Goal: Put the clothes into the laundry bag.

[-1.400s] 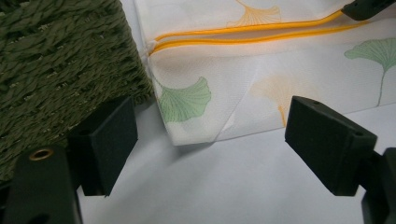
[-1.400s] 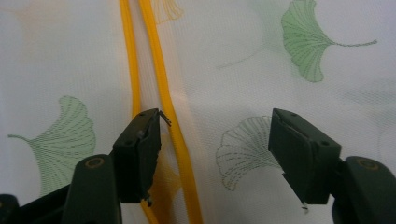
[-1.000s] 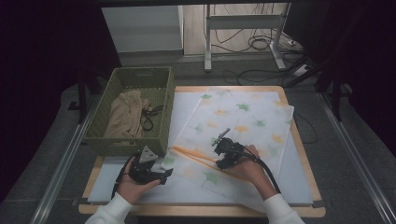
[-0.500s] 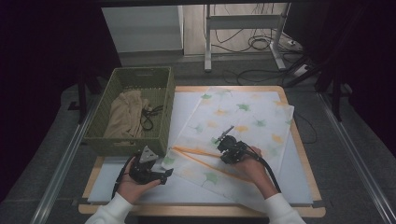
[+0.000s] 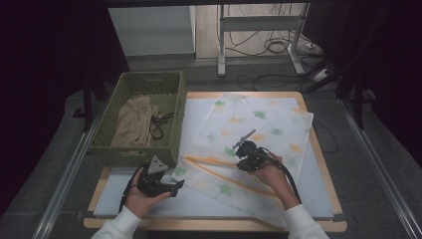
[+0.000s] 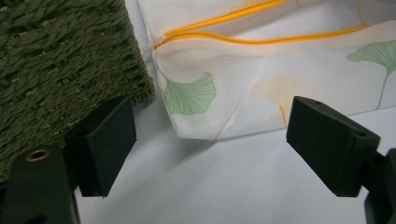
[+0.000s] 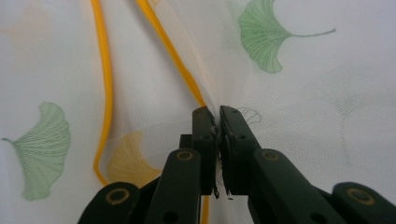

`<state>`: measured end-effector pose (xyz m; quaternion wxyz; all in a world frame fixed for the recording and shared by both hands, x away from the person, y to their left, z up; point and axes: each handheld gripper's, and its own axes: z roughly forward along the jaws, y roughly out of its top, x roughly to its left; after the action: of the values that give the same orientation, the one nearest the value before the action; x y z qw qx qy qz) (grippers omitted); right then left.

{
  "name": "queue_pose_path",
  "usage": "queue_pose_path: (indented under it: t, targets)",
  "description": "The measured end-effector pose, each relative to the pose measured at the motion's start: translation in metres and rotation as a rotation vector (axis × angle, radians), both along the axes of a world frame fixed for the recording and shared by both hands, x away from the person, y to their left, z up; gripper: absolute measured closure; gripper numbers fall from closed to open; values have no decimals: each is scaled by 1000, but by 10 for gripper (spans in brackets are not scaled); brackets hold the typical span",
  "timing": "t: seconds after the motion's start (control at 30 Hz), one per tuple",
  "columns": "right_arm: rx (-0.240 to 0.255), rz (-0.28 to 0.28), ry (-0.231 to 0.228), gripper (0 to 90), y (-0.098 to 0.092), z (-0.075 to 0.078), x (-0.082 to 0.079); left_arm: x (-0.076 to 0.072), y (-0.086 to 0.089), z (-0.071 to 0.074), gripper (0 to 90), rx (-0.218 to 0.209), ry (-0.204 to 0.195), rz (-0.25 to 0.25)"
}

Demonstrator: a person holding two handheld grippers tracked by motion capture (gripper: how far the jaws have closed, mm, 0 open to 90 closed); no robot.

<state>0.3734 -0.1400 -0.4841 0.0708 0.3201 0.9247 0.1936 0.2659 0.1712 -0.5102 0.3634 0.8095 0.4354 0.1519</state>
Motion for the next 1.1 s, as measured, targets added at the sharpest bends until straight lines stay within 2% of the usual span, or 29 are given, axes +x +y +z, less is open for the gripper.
queue_pose_path:
  t: [0.13,0.6,0.87,1.1]
  targets:
    - [24,-5,12,841,-3,7,1,0,1,0,156,-2,-2,2]
    - [58,7,10,847,-8,8,3,0,2,0,155,0,-9,13]
    - [78,20,-9,852,-12,19,2,-2,1,1,157,-10,-14,9]
    - [118,17,-30,854,-18,30,2,-1,0,1,157,-10,-10,8]
